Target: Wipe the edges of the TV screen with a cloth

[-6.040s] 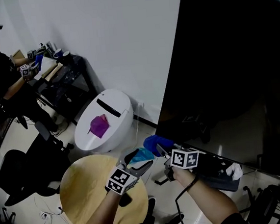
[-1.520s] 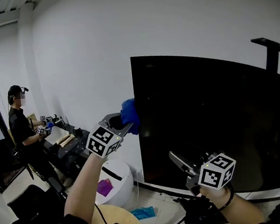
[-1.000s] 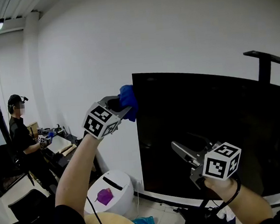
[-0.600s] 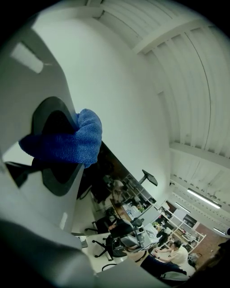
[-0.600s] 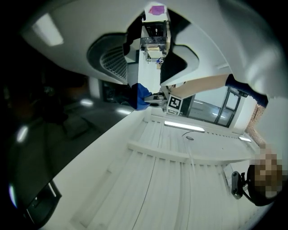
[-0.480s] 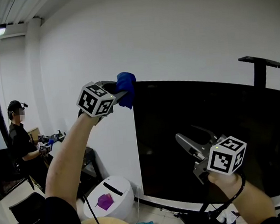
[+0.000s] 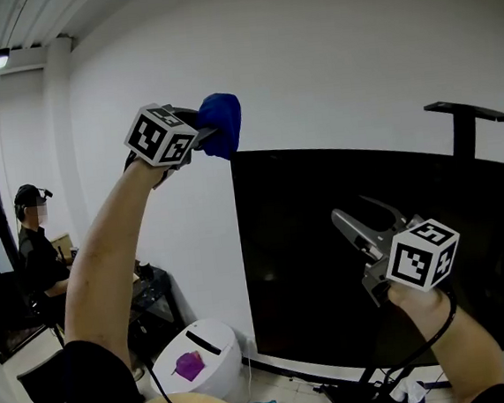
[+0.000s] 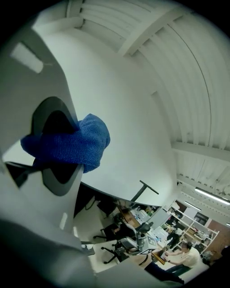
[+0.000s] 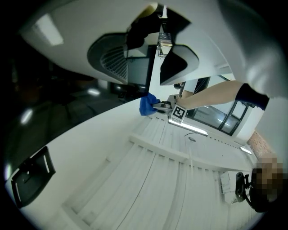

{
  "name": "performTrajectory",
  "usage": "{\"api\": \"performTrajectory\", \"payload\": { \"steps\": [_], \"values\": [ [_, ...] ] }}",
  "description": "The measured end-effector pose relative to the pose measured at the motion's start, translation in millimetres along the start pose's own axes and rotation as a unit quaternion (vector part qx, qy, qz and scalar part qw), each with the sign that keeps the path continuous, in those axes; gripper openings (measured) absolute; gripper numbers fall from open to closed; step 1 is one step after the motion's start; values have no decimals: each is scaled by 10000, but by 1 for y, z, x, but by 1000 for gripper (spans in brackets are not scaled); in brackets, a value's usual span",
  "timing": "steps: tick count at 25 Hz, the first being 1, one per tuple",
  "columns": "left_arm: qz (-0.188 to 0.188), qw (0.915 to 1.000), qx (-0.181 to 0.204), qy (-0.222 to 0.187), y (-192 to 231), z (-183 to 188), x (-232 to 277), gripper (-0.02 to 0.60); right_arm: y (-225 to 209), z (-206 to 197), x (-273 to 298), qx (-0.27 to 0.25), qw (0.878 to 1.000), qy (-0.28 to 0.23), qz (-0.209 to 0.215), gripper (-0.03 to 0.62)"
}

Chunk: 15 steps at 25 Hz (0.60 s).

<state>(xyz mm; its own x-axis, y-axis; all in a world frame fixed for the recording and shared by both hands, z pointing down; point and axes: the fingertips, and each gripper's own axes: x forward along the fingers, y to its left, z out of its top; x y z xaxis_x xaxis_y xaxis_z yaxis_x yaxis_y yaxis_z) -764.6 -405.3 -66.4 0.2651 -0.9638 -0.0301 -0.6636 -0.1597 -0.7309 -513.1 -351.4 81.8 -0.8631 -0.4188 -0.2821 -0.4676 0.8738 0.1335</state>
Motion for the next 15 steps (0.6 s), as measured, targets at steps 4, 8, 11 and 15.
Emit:
{"api": "performTrajectory", "payload": {
  "steps": [4, 8, 11, 15],
  "values": [
    [-96, 9953, 845, 466, 2, 1, -8, 120, -3, 18, -4, -149, 9998, -119, -95, 230],
    [-529, 9841, 1468, 846, -21, -2, -6, 120, 2, 20, -9, -157, 9997, -176, -52, 229],
    [-775, 9797, 1603, 921, -41, -1, 3, 120, 7, 14, -11, -123, 9998, -140, 9, 229],
    [-854, 9596, 2290, 1393, -58, -4, 19, 120, 11, 9, -15, -90, 9999, -111, 23, 229]
  ]
}}
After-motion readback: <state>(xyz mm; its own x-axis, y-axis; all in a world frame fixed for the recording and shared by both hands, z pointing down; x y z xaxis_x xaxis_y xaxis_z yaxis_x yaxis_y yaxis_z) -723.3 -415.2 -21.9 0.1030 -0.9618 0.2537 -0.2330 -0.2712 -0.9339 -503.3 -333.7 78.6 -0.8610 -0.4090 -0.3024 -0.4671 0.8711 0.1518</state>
